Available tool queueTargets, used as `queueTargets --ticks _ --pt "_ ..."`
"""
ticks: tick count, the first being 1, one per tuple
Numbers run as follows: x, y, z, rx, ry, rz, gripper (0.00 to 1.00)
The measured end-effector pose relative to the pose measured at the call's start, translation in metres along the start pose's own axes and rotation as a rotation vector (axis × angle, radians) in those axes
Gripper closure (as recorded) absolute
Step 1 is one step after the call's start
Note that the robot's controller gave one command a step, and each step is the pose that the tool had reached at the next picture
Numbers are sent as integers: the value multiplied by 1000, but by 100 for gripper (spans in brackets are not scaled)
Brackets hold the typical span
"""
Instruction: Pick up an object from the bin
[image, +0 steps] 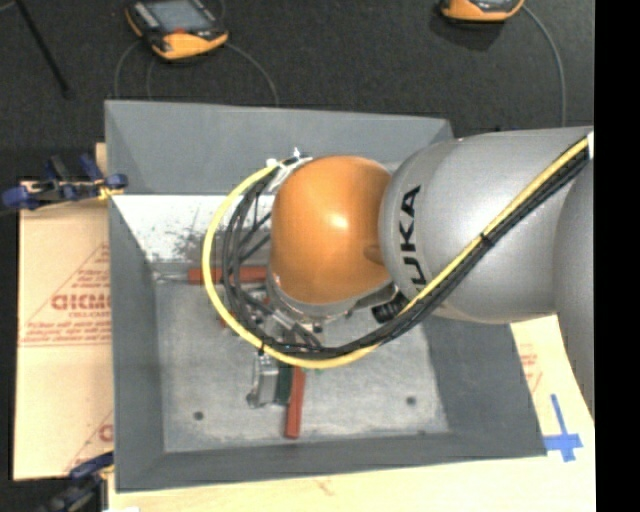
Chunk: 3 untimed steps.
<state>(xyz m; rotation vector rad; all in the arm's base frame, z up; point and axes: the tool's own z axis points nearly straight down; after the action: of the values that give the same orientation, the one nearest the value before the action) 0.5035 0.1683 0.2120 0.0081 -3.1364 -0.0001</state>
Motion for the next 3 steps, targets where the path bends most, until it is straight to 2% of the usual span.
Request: queueTargets --ticks 1,2,3 --pt "-2 -1 -4 -2 -8 5 0" --pt "-12 -16 37 0 -11 -126 0" --pt "-28 -69 50 1 -10 -461 0"
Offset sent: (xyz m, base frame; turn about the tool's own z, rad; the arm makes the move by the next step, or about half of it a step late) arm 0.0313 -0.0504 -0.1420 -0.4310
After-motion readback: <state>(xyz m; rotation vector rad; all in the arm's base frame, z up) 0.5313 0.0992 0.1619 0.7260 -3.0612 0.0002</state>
